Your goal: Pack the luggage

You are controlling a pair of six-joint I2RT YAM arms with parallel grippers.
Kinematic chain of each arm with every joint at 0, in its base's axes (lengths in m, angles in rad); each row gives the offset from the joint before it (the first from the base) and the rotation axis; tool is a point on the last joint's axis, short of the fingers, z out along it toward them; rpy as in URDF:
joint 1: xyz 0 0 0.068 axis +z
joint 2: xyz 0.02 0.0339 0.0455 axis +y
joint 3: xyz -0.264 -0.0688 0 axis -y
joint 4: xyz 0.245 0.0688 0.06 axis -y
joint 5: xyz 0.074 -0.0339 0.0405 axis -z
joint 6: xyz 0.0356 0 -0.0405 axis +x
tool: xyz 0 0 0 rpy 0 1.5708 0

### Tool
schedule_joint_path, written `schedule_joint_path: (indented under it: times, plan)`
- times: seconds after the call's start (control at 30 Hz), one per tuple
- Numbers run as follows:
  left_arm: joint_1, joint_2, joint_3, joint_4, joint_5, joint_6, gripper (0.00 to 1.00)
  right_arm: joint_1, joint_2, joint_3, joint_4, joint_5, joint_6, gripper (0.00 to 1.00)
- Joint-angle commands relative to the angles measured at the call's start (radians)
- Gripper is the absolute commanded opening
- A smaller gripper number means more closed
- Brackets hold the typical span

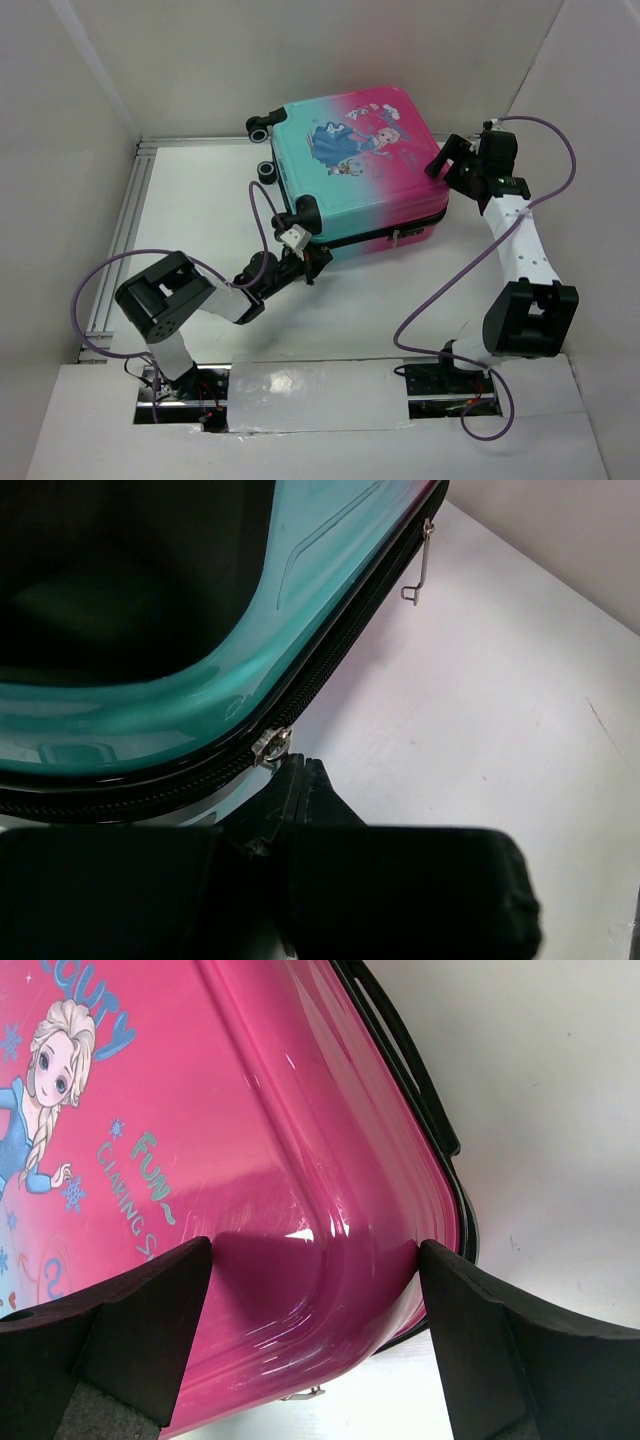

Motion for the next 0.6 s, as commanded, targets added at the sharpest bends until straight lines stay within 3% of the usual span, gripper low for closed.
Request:
schedule_joint_path:
  times: [0.0,0.27,0.57]
  plan:
    - [0.028,-0.01,0.036,0.251,-0.136,0.017,0.0,0.035,0.005,0.016,0.022,-0.056,-0.014,0.89]
    - [0.018,-0.032,0.088,0.148,0.056,0.053,0.0,0.035,0.014,0.016,0.022,-0.056,-0.014,0.89]
    - [-0.081,0.01,0.254,-0.073,-0.09,0.133,0.0,0.035,0.005,-0.025,0.044,-0.078,-0.005,0.87]
